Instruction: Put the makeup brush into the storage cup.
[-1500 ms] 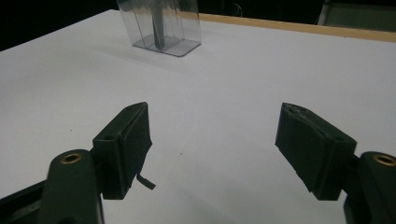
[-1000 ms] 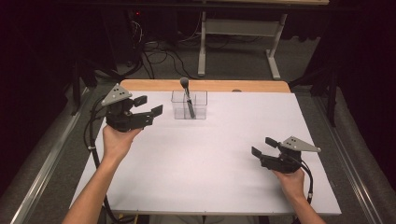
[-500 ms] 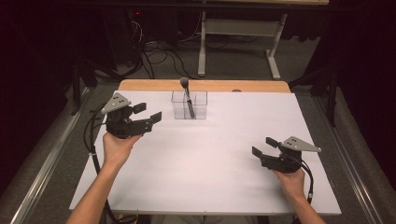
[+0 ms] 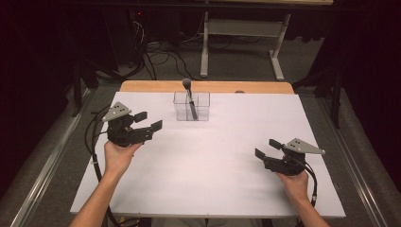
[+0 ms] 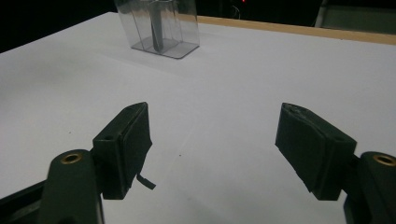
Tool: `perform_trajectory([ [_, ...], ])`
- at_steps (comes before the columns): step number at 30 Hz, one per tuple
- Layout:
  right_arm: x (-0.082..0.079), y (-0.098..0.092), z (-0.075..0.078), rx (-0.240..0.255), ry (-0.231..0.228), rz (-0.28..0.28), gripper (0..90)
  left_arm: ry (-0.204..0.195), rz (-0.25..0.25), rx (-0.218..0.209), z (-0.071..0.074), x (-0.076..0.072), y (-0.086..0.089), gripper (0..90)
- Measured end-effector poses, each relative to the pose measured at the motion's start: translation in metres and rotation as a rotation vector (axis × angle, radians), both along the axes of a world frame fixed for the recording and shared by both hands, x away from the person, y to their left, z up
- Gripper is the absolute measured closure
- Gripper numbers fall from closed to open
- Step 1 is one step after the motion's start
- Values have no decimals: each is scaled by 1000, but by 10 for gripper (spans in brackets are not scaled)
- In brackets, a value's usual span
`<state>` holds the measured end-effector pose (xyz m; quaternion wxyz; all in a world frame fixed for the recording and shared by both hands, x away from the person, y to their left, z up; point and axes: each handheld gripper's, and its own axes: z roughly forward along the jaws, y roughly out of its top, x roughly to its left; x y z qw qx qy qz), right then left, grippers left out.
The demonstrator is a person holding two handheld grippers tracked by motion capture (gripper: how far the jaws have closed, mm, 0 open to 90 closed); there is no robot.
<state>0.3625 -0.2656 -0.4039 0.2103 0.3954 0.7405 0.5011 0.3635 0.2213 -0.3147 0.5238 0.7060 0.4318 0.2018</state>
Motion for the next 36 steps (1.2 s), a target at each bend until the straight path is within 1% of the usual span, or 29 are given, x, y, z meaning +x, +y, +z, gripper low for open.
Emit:
perform_trajectory([
  [5,0,0,0,3,5,-5,282,4,4,-6,-6,0,3,293],
  [9,0,0,0,-1,-1,-1,280,12,9,-6,-12,0,5,292],
  [15,0,0,0,-3,3,-2,279,11,20,-4,-16,0,6,291],
  [23,0,1,0,-1,-2,-1,279,23,10,-20,-24,1,5,289],
  [31,0,1,0,-1,0,0,279,25,16,-17,-30,1,6,287],
  [36,0,0,0,-2,1,4,279,35,19,-14,-35,2,5,284],
])
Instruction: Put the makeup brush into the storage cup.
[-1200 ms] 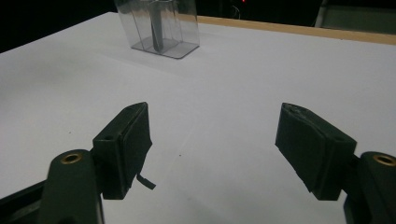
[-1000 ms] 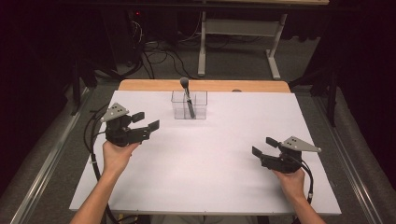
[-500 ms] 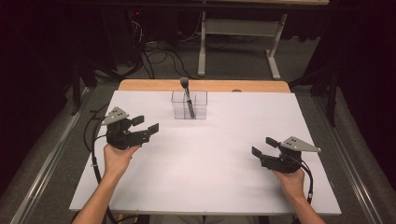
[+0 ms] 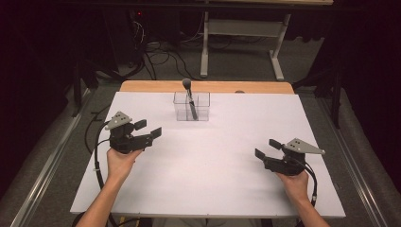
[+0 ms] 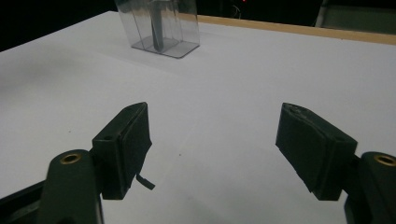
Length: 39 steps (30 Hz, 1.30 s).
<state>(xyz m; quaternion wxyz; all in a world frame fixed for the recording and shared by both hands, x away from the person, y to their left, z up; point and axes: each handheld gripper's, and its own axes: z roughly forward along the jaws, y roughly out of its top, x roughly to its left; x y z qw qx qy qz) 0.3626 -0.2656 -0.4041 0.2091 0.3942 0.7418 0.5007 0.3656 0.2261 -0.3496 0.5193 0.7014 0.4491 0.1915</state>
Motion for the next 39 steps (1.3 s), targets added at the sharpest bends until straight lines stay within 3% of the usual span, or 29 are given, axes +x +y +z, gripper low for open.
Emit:
perform_trajectory([
  [7,0,1,0,1,-2,-6,279,11,3,13,-8,3,-1,284],
  [23,0,0,0,-2,-3,-2,279,19,21,-11,-21,6,-3,282],
  [31,0,0,0,2,-2,-4,279,12,17,-6,-25,7,-8,282],
  [39,-1,0,1,6,-1,-2,279,31,19,8,-35,8,-13,280],
])
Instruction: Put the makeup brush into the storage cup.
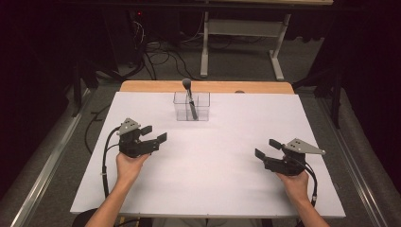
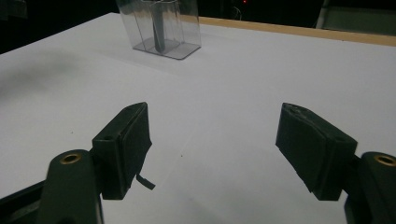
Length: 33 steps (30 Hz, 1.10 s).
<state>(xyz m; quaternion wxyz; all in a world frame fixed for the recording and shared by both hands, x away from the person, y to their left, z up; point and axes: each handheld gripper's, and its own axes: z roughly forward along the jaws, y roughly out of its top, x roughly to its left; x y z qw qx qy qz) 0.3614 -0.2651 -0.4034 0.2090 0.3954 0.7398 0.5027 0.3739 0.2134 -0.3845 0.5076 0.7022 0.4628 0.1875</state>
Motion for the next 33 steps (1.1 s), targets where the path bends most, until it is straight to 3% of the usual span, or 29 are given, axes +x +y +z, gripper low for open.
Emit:
perform_trajectory([
  [33,-1,-1,0,-2,0,-4,277,-5,2,20,-16,-8,-10,276],
])
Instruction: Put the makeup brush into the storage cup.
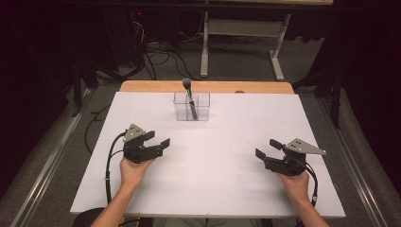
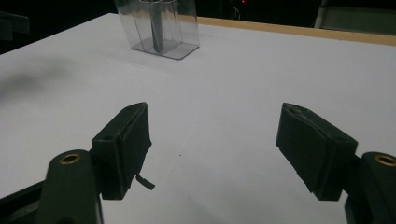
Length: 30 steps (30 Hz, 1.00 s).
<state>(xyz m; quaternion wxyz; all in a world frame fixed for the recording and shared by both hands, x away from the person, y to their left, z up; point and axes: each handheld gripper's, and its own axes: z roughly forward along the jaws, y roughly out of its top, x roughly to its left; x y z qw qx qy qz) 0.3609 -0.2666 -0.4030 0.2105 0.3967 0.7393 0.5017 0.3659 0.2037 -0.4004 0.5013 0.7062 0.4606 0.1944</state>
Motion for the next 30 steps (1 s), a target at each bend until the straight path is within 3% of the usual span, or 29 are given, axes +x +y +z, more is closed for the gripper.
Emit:
perform_trajectory([
  [10,-1,1,0,2,6,2,276,1,15,7,-4,-2,1,276],
  [23,-1,1,-1,-1,13,2,274,30,-1,42,-12,-3,-3,276],
  [30,0,0,-1,-5,14,3,273,32,-9,36,-12,-2,-4,276],
])
